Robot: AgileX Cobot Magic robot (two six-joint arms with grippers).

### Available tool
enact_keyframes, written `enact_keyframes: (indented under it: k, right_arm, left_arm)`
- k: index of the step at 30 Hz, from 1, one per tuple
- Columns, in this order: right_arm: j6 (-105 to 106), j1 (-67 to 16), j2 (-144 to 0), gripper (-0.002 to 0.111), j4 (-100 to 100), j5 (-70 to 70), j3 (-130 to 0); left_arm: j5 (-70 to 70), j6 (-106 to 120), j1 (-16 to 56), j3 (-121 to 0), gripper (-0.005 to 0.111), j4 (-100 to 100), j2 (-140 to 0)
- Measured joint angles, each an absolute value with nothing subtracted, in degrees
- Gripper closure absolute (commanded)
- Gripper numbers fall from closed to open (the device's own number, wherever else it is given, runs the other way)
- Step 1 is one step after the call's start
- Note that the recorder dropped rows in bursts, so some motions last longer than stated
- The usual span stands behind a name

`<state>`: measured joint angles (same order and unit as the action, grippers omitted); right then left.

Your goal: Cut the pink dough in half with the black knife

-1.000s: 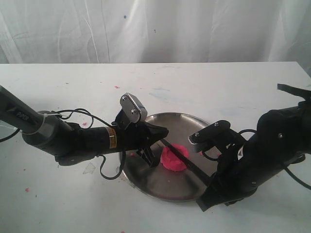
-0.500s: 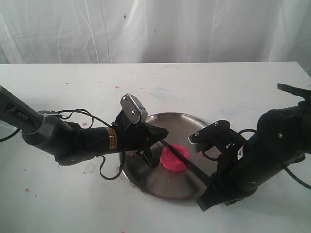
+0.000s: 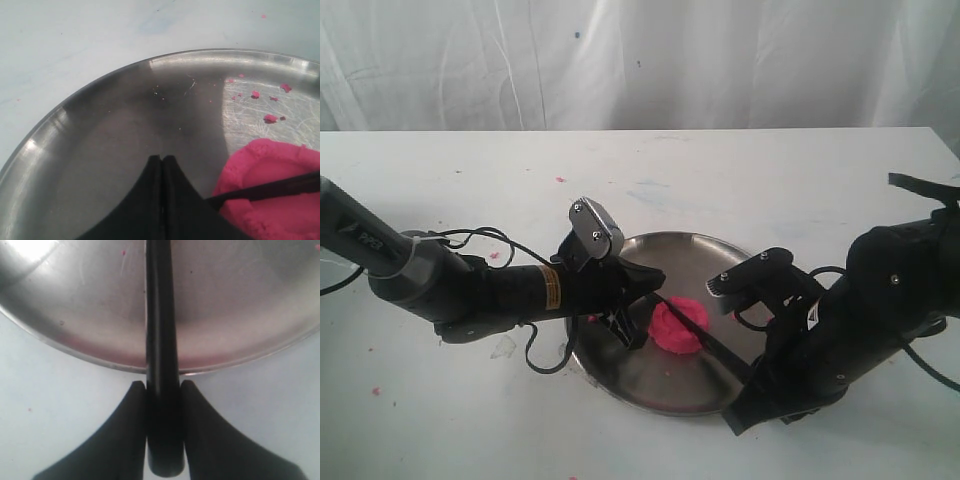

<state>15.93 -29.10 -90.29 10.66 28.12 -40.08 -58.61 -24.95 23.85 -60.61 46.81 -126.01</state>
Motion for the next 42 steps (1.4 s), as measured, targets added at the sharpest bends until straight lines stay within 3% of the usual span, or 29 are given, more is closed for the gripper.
enact_keyframes:
  k: [42]
  right_arm:
    - [15.79,-29.10,-91.76,0.108,10.66,27.88,-40.08]
  left_arm:
    - [-58.41,-24.91,23.85,-60.61,0.107,46.81,-126.01]
